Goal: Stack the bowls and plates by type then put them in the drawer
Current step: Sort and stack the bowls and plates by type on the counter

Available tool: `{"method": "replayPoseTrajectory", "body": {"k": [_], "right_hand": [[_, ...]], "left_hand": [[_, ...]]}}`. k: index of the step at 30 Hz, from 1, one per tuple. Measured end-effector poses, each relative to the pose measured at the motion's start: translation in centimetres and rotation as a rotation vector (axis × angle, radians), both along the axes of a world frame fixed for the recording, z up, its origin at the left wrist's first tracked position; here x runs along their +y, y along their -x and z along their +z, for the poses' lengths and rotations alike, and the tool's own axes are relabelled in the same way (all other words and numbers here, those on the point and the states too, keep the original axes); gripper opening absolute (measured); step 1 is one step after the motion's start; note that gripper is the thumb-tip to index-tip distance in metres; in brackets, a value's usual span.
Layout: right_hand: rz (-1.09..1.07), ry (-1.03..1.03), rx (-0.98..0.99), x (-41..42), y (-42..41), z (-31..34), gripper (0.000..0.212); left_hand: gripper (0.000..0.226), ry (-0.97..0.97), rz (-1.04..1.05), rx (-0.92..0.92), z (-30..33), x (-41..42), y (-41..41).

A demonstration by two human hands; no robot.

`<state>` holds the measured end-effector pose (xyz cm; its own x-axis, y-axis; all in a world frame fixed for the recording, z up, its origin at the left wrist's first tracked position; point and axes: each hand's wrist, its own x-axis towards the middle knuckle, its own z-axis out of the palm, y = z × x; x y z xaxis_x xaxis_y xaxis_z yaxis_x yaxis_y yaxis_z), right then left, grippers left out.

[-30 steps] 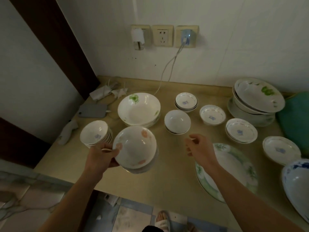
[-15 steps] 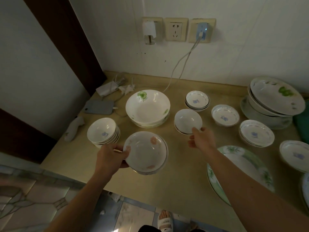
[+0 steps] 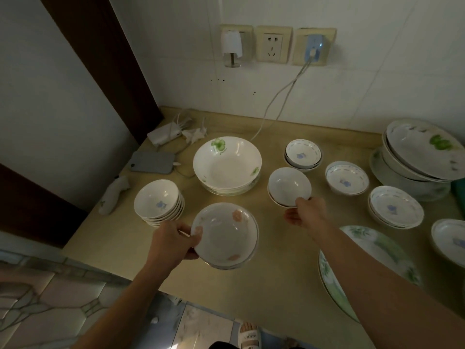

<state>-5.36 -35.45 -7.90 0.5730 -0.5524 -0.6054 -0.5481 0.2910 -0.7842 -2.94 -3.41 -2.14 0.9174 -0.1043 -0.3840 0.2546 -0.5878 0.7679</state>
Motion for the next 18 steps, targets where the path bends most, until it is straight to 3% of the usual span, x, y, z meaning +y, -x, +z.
{"method": "replayPoseTrajectory", "body": {"k": [9,11,13,15,18], "right_hand": [[-0.021,0.116,0.030,0.3,0.0,-0.1,0.036],[-0.024,0.124,0.025,0.4,0.2,0.5,0.028],[-0.013,0.130,0.004,0.6,0.4,1.5,0.020],[0.005,0.136,-0.041,0.8,0.6,2.7,0.018],[0.062,0.142,-0.111,1.3,0.9,4.9,0.016]], "left_hand": [[0.043,-0.122,-0.031,0.109,0.1,0.3,-0.6],[0.046,-0.307,-0.071,-0.017,0.5,0.3,-0.7],[0.042,-0.442,-0.065,-0.315,1.2,-0.1,-0.6],[0.028,-0.319,-0.026,-0.571,2.5,-1.3,-0.7],[0.013,-0.049,-0.061,-0.560,4.2,-4.2,-1.4]]}}
